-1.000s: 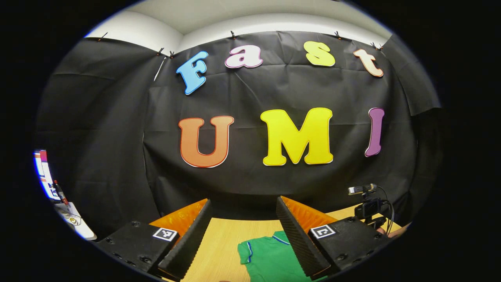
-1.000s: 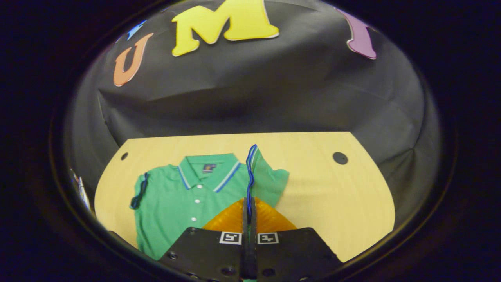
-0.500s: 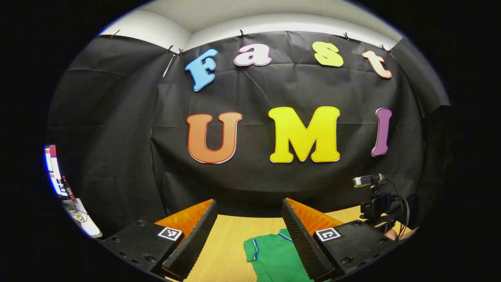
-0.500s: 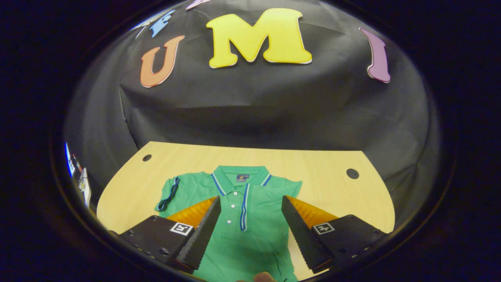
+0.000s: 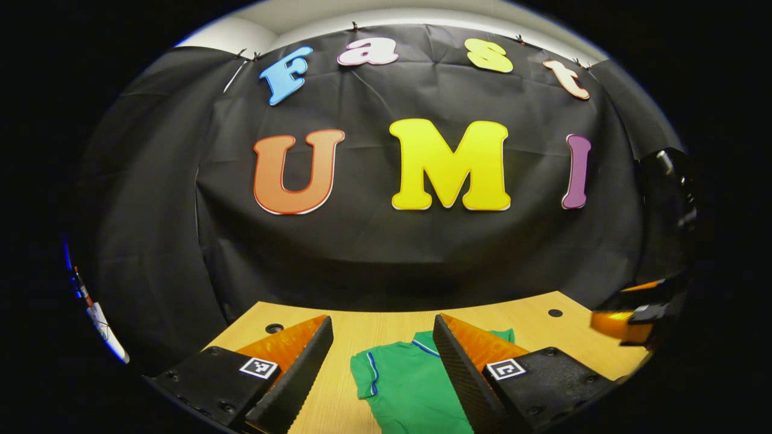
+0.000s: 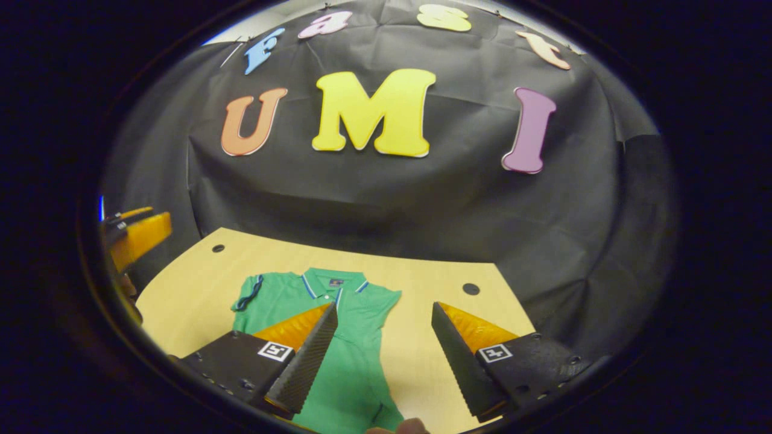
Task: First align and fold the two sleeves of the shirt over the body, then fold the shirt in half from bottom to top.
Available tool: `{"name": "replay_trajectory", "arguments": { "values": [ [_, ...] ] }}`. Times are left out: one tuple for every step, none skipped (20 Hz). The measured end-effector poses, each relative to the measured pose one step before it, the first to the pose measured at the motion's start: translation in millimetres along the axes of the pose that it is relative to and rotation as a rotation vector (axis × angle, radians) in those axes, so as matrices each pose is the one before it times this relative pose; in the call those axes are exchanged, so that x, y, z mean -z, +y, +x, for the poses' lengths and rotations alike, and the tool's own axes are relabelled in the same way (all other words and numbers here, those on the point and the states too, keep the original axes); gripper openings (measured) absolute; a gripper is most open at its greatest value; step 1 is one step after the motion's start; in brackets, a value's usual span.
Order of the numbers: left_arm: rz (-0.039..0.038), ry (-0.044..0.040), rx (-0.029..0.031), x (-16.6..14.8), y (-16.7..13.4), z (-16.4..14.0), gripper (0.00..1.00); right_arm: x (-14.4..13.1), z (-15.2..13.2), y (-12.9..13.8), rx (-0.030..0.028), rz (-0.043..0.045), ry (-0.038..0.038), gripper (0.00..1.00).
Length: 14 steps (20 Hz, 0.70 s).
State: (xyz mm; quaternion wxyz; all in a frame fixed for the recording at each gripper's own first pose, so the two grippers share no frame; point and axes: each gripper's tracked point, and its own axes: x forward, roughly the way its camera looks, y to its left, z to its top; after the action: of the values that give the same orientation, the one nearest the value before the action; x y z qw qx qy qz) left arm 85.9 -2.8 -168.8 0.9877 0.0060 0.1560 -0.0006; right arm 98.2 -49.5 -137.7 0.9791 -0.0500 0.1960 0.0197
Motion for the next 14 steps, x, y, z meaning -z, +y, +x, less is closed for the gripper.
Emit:
{"name": "replay_trajectory", "arguments": {
  "values": [
    [-0.00086,0.03222,-0.00104,14.14,1.39,13.2,1.0,-4.84,-11.79,-7.05,0.011,-0.00558,-0.01442,0.96],
    [-0.00305,0.03584,-0.0061,13.32,1.2,11.93,1.0,-3.81,-10.76,-6.16,0.01284,-0.00966,-0.01283,0.96],
    [0.00282,0.02251,-0.00186,10.56,1.83,14.06,1.0,-3.36,-8.41,-6.18,0.00772,-0.0159,-0.01092,0.97],
    [0.00527,0.032,-0.00124,12.73,0.5,11.42,1.0,-0.21,-7.43,-7.3,0.01254,-0.02294,-0.00409,0.95],
    [0.00212,0.02887,-0.00526,12.1,2.56,14.5,1.0,1.46,-5.54,-7.03,0.01265,-0.01326,0.00473,0.94],
    [0.00022,0.02957,-0.00577,10.04,2.88,14.06,1.0,0.21,-4.84,-5.39,0.0069,-0.00433,0.00799,0.95],
    [-0.00285,0.02842,-0.00427,11.53,2.46,12.94,1.0,-0.83,-4.44,-6.09,0.01279,0.00267,0.00619,0.95],
    [-0.00252,0.02821,-0.00734,12.04,4.6,11.63,1.0,-1.61,-2.4,-4.9,0.01159,0.00739,0.00332,0.95],
    [-0.00286,0.02457,-0.00273,11.87,2.04,10.78,1.0,0.15,-1.38,-2.72,0.01033,0.00849,0.00369,0.95],
    [-0.00418,0.02423,-0.0024,10.64,1.19,9.33,1.0,-0.55,-0.58,-1.05,0.00804,0.00325,0.00193,0.95],
    [-0.001,0.02142,0.00023,9.18,2.08,10.38,1.0,0.92,0.28,-1.3,0.0103,-0.00404,0.00221,0.97],
    [0.00125,0.01959,-0.00151,7.59,2.47,8.25,1.0,1.1,0.15,-0.15,0.00663,-0.01154,0.00393,0.97],
    [0.00408,0.02199,-0.00111,8.81,2.18,8.67,1.0,0.53,0.31,2.01,-0.00159,-0.00905,0.0035,0.95],
    [0.00621,0.02092,-0.00196,8.41,1.36,8.82,1.0,0.81,0.54,4.4,-0.00835,-0.00583,0.0065,0.95]
  ]
}}
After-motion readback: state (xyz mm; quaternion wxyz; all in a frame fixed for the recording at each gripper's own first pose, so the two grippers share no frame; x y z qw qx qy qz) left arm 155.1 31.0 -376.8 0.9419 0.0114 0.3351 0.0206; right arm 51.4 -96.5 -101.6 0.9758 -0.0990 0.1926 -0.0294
